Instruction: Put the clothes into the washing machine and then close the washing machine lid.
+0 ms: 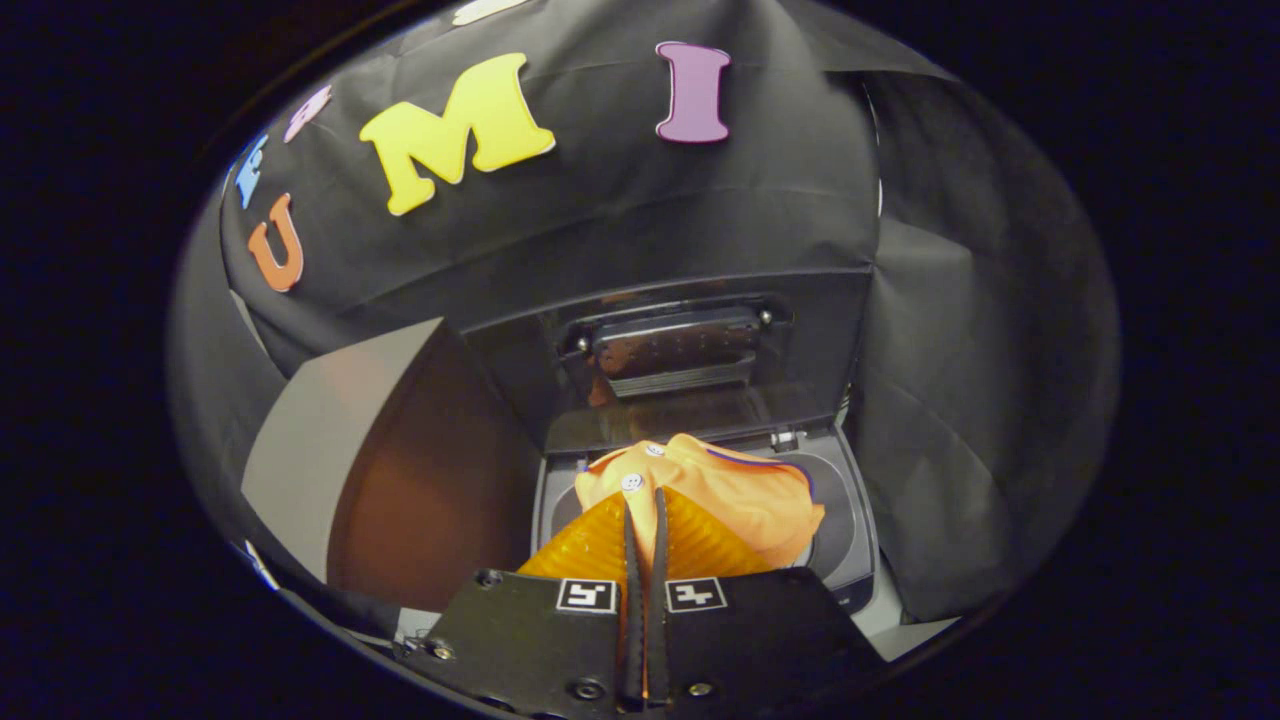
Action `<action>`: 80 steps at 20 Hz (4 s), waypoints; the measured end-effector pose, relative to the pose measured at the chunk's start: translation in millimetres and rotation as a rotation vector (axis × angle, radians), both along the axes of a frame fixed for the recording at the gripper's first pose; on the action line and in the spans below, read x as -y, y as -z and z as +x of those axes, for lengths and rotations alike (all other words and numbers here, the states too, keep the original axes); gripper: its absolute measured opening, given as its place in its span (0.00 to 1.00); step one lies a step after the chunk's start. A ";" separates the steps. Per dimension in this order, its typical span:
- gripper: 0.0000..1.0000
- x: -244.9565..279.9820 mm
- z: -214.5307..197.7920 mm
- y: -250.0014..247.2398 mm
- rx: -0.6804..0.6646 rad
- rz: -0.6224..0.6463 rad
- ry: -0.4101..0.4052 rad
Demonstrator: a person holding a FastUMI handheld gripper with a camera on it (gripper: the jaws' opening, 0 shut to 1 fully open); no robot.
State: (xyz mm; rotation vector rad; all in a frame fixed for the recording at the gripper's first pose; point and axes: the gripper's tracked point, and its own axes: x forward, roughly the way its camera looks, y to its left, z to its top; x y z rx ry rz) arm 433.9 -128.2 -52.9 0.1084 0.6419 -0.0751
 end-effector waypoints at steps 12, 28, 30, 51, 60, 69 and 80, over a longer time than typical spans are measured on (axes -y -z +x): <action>0.05 28.6 42.5 81.1 -0.084 -0.020 0.044; 0.05 40.7 59.5 148.3 -0.172 -0.046 0.028; 0.05 41.3 61.0 150.5 -0.175 -0.050 0.015; 0.79 28.1 38.3 95.2 -0.083 -0.083 -0.078; 0.79 15.5 35.1 -65.2 0.204 0.008 -0.073; 0.81 10.1 89.8 -162.3 0.382 -0.028 -0.082; 0.81 3.5 189.9 -114.9 0.218 -0.027 -0.085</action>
